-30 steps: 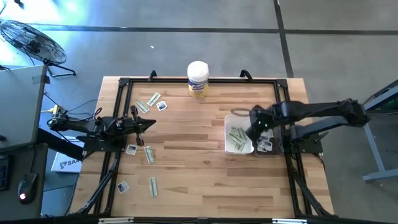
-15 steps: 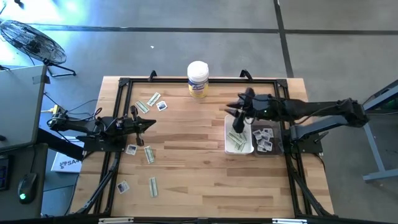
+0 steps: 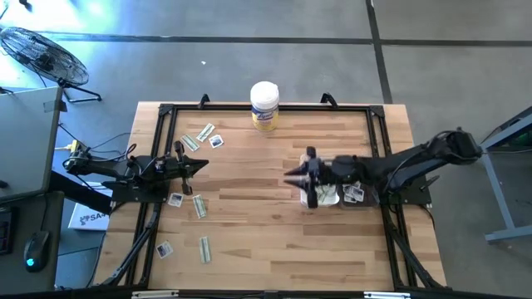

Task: Pick & Place First Aid Supplies
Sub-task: Put the blue alcohol pad into the black bin

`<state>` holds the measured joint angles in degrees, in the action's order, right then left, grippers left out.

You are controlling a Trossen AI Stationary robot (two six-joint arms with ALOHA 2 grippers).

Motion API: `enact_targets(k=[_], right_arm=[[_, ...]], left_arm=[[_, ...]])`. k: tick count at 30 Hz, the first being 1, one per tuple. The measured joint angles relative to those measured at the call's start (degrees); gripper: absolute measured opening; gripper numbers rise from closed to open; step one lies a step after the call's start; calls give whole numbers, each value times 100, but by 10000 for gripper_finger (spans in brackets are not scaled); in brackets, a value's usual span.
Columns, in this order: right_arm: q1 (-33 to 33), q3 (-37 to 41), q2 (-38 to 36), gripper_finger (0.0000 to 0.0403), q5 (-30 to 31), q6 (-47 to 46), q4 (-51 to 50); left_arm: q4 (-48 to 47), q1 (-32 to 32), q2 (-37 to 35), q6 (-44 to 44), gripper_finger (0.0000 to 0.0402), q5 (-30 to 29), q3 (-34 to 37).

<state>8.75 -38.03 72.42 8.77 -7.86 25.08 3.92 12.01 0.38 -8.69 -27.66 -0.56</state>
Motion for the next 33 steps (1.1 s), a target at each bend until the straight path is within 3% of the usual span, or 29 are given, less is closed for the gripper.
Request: enact_targets(k=[6,13,19,25,33], right_arm=[[544,-5,426,99,16,589,958],[710,-5,492,99,223,611,1164],[744,-5,489,99,-233,247,1099],[739,-5,489,99,-183,288,1110],[819,-12,489,99,-237,244,1417]], left_arm=[[164,-2,2,131,1,42,0],[822,0,0,1033,1,123,0],[922,0,60,1664,1,100,0],[1374,-2,624,2063,1,26,0],[2484,-2,2275,2098,1,-242,-4]])
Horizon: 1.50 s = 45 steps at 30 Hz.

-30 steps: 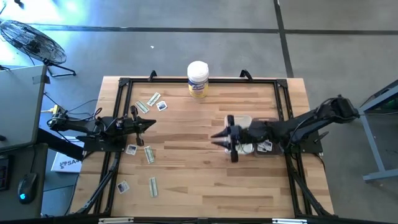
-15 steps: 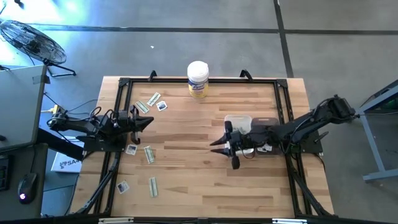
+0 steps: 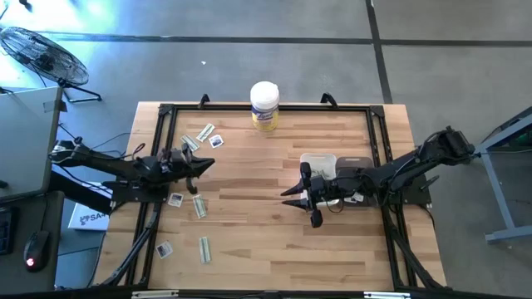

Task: Pick & Place First Aid Supplies
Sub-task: Put the blue alcohol pad into the black bin

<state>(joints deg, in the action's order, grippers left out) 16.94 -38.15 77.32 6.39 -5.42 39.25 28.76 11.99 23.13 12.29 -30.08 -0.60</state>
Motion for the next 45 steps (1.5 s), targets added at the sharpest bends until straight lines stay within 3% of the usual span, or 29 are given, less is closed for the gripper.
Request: enact_targets(k=[5,9,13,17,24,31,45], right_arm=[[171,-2,-2,99,-24,289,157],[229,-2,-2,99,-25,297,172],[230,-2,-2,99,-17,296,171],[237,-2,-2,99,-20,294,170],[300,-2,-2,99,-37,294,170],[300,-2,-2,99,-37,294,133],[298,-2,-2,99,-37,292,43]], left_arm=[[-74,-4,1285,132,8,-816,-323],[-220,-124,2346,279,53,-1415,-841],[-545,-681,3430,1251,114,-1449,-1311],[-942,-1367,4399,2020,143,-1384,-1718],[-1101,-2151,5856,1753,146,-983,-2273],[-1102,-2470,6831,2239,146,-1316,-2741],[-1293,-2746,7507,3109,147,-1680,-2859]])
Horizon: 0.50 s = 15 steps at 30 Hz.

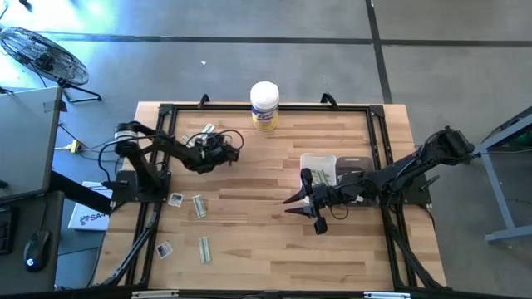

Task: Pick & Place First Aid Supplies
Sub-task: Put the blue alcohol pad into the black bin

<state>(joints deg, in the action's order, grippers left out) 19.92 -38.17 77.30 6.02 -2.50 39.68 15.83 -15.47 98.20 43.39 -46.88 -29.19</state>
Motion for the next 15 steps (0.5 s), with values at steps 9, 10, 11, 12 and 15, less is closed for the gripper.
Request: enact_targets(k=[9,10,11,12,15], right_arm=[[0,0,0,99,0,-24,0],[0,0,0,99,0,-24,-1],[0,0,0,99,0,-24,-2],[0,0,0,99,0,-24,-2],[0,0,0,99,0,-24,-2]], left_arm=[[129,16,302,23,147,-167,-17],[121,16,305,23,147,-174,-17],[113,16,305,23,145,-176,-17],[109,16,307,21,143,-176,-17],[74,16,312,55,123,-157,-17]])
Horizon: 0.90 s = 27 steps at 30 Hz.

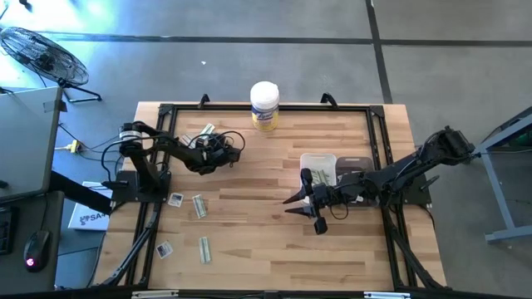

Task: Pick & Place First Aid Supplies
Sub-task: Put the blue alcohol pad into the black bin

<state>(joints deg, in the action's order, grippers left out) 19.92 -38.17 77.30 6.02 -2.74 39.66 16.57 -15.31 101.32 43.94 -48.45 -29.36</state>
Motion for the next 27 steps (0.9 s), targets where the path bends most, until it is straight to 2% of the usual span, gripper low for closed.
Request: enact_targets(k=[11,19,27], right_arm=[[0,2,0,99,0,0,-1],[0,6,0,99,0,0,-6],[0,9,0,99,0,2,-93]], left_arm=[[-32,-2,7,-2,6,165,2],[-32,-11,-163,-221,2,339,15],[-183,0,-840,-655,1,1255,41]])
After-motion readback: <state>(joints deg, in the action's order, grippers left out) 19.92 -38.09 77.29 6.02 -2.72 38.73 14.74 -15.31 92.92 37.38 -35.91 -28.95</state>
